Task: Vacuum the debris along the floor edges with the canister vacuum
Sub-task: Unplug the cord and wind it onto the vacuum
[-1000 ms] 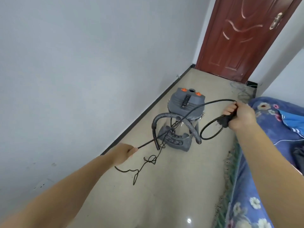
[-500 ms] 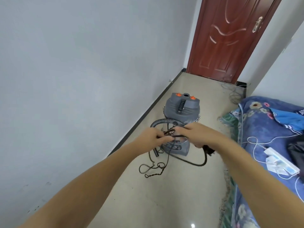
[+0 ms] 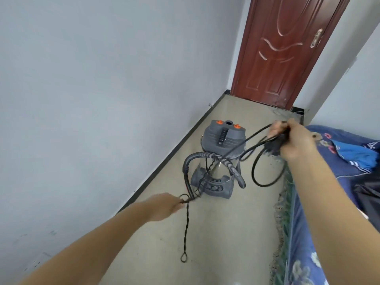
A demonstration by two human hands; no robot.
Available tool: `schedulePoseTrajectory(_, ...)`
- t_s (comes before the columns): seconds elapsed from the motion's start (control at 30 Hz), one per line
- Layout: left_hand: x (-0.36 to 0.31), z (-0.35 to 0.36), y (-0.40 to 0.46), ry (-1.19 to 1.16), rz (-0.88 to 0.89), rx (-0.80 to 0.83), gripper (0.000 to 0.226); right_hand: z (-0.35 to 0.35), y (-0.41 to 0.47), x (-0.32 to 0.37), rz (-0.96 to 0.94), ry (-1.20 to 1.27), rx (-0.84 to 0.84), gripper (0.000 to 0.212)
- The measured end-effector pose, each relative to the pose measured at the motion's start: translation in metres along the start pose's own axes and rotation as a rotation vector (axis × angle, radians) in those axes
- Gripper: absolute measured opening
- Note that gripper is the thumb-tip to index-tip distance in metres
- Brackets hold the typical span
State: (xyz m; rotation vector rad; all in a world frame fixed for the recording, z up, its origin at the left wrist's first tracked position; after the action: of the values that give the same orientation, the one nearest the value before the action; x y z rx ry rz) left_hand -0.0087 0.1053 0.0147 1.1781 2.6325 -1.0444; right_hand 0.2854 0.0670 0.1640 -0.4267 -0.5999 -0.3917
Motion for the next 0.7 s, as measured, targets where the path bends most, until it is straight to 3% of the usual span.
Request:
schedulePoseTrajectory(0.03,-0.026,-0.002,0.001,0.100,0.049,0.084,0.039,0.010,-0.001,-0.010,-0.029,-0.167,-0.013,0.045)
schedulePoseTrajectory(0.1,-0.074,-0.012,0.004,0.153,0.167,0.155,0.044,0.033,-0.007,-0.035,-0.081,-0.739,0.073,0.041)
schedulePoseTrajectory(0.17,-0.103,-0.039,0.004,0.058,0.265,0.100,0.045,0.047,-0.020,-0.073,-0.063,-1.494,0.310,0.026)
schedulePoseTrajectory(0.2,-0.106,-0.056,0.005,0.002,0.293,0.040,0.044,0.046,-0.029,-0.092,-0.029,-1.786,0.450,0.019)
schedulePoseTrajectory(0.23,-0.103,-0.073,0.004,-0.056,0.308,-0.028,0.041,0.040,-0.036,-0.107,0.024,-1.914,0.559,0.019)
schedulePoseTrajectory(0.33,-0.078,-0.103,0.002,-0.294,0.344,-0.215,0.041,0.023,-0.052,-0.122,0.260,-1.651,0.674,0.034)
schedulePoseTrajectory(0.47,-0.042,-0.094,0.008,-0.584,0.321,-0.347,0.050,0.012,-0.055,-0.098,0.473,-1.494,0.730,0.037)
schedulePoseTrajectory(0.57,0.003,-0.076,0.005,-0.725,0.211,-0.438,0.054,0.010,-0.050,-0.039,0.430,-1.221,0.600,0.028)
schedulePoseTrajectory(0.7,0.028,-0.051,-0.001,-1.013,0.215,-0.412,0.053,0.015,-0.040,0.023,0.221,-0.789,0.461,0.027)
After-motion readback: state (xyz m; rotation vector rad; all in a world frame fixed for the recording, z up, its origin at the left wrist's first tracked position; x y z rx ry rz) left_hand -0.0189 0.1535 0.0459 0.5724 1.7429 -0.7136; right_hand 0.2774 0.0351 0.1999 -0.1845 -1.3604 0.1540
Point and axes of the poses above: each hand's wrist, its own y-axis towards the middle knuckle, its own z-axis out of the palm, x = y × z, the point moved 7 cm from there along y, towards the middle knuckle, and after that the axes turned 6 degrees about x, right-handed, at the moved point
